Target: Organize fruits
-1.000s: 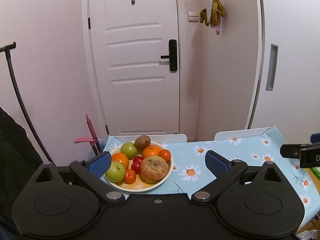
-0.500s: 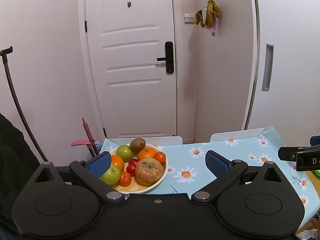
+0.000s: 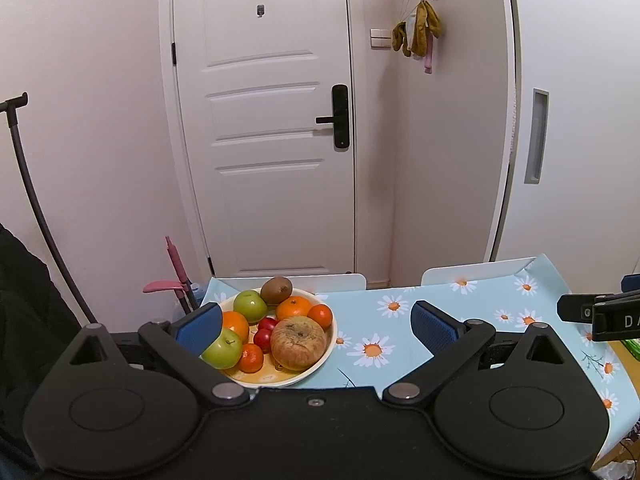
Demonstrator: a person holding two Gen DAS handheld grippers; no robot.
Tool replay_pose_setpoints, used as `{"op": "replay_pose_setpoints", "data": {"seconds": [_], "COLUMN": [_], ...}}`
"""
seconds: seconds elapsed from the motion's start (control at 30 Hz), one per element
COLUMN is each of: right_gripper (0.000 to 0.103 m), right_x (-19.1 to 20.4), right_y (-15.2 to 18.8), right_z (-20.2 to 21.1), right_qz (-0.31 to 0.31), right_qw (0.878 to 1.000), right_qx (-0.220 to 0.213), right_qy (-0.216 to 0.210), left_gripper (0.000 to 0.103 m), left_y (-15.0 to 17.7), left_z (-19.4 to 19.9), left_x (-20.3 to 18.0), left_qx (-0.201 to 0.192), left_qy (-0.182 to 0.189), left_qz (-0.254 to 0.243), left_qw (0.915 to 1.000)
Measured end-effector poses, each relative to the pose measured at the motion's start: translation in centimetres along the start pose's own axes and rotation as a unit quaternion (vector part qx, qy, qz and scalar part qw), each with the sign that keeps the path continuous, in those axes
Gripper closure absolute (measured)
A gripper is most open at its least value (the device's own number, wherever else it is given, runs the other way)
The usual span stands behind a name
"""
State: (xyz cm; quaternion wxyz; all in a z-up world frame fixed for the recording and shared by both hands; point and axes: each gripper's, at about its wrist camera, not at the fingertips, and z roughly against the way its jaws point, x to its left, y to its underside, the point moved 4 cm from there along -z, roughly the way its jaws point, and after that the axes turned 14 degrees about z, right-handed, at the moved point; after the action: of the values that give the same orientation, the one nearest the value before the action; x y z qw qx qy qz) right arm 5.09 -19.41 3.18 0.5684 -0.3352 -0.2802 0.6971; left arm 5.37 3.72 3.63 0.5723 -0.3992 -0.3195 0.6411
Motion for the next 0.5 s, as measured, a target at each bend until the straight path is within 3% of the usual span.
{"op": "replay_pose_setpoints", "data": {"seconds": [0.5], "right_gripper": [0.0], "right_x": [-0.02], "right_y": [0.05], "right_z": [-0.14], "right_qz": [-0.003], "right_qw": [1.0], "right_qx": [0.0], "right_qy": [0.002], "left_gripper": [0.001], "left_y": [-0.14], "left_z": [0.08], "left_x": [0.19], "left_qx": [-0.003], "left_qy": [-0.001], "left_qz": [0.003], "left_qw": [1.0]}}
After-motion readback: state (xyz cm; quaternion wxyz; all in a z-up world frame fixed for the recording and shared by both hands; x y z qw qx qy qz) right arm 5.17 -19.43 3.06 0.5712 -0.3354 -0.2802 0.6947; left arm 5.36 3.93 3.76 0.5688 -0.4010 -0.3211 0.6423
